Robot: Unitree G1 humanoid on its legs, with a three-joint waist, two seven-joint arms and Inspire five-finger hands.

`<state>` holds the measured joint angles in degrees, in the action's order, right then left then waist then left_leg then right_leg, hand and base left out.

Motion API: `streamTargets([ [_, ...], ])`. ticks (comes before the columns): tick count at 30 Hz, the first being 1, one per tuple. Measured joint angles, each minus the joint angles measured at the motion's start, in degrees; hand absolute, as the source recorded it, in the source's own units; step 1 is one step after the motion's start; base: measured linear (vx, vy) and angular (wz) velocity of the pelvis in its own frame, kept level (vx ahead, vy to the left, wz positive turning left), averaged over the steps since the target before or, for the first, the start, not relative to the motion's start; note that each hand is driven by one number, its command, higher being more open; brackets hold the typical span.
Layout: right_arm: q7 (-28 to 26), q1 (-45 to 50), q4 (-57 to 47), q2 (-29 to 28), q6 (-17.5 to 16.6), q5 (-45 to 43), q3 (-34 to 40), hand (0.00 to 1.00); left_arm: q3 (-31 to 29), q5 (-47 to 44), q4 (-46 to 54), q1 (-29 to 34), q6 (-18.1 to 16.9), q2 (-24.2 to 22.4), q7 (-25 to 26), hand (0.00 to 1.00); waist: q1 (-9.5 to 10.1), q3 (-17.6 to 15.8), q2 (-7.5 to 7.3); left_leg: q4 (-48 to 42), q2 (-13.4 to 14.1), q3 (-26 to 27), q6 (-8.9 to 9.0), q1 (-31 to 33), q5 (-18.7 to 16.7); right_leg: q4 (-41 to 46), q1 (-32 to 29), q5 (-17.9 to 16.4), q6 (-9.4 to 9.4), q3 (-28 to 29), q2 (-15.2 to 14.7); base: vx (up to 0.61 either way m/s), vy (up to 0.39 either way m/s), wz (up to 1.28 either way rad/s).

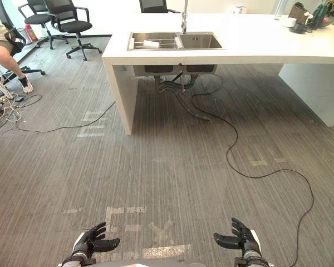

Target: Walk over to the sink, pick up the cup, carry it to the dishwasher, place the cup inside the dishwasher, then close the dishwasher door

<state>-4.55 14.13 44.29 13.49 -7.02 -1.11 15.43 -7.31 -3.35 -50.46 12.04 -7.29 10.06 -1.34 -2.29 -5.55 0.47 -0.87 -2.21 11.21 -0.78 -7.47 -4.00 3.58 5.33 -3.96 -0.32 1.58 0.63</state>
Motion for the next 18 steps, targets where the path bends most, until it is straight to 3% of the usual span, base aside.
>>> streamTargets([
  [18, 0.5, -0.7, 4.8, 0.4, 0.1, -2.2, 4.2, 0.9, -1.3, 0.0, -2.2, 0.1, 0.2, 0.0, 0.0, 0.9, -0.04, 0.1, 0.45, 1.0, -0.1, -0.6, -0.68, -0.2, 0.6, -0.5, 0.0, 0.0, -0.05, -0.9, 0.0, -0.01, -0.008, 0.02],
])
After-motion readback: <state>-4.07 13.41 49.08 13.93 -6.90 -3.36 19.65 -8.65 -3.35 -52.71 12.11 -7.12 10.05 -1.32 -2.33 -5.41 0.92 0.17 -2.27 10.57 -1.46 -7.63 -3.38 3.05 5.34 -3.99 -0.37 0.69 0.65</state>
